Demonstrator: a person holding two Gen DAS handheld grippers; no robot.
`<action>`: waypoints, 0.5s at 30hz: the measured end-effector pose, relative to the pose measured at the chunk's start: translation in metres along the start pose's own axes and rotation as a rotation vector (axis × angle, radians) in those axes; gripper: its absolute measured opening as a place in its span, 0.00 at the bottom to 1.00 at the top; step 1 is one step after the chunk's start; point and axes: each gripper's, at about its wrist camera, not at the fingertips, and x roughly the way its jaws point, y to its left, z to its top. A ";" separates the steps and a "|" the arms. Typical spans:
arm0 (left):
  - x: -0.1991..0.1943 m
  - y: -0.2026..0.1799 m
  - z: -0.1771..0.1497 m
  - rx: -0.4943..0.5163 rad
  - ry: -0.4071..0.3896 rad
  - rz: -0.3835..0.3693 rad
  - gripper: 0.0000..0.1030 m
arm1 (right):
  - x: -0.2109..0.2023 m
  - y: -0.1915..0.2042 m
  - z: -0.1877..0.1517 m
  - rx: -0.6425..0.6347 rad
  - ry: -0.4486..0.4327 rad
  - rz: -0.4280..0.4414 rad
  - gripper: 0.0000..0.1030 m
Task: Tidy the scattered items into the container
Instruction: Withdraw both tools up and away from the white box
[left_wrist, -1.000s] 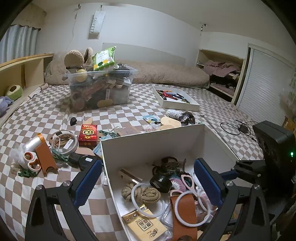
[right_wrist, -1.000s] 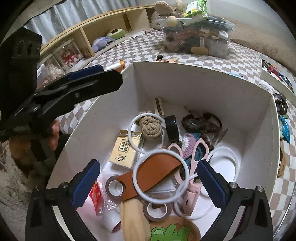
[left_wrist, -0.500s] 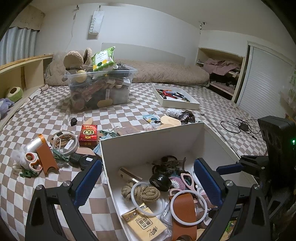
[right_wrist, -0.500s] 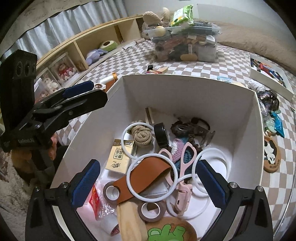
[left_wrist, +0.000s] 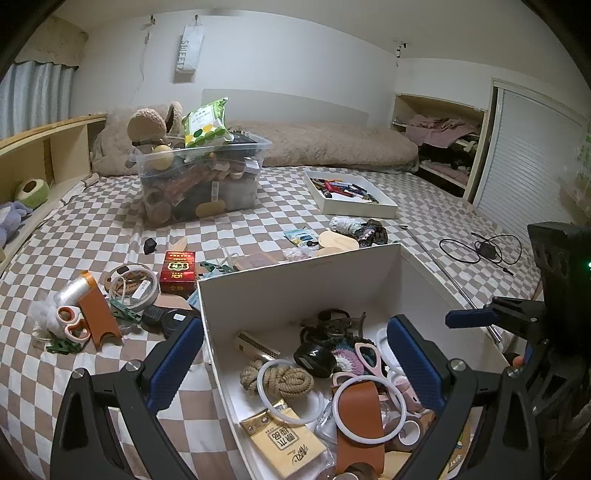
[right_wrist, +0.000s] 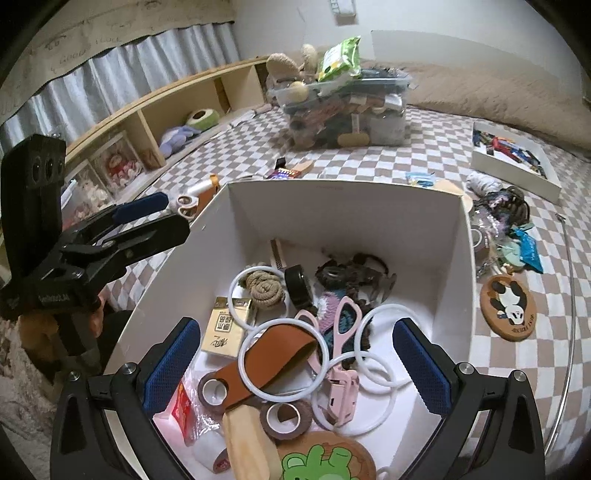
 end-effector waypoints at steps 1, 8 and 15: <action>-0.001 -0.001 0.000 0.000 0.000 0.002 0.97 | -0.002 -0.001 -0.001 0.002 -0.008 -0.005 1.00; -0.007 -0.007 0.001 0.006 -0.006 0.015 0.98 | -0.017 -0.007 -0.001 0.030 -0.080 -0.047 1.00; -0.011 -0.009 0.000 0.004 0.006 0.028 1.00 | -0.033 -0.011 0.001 0.026 -0.158 -0.120 1.00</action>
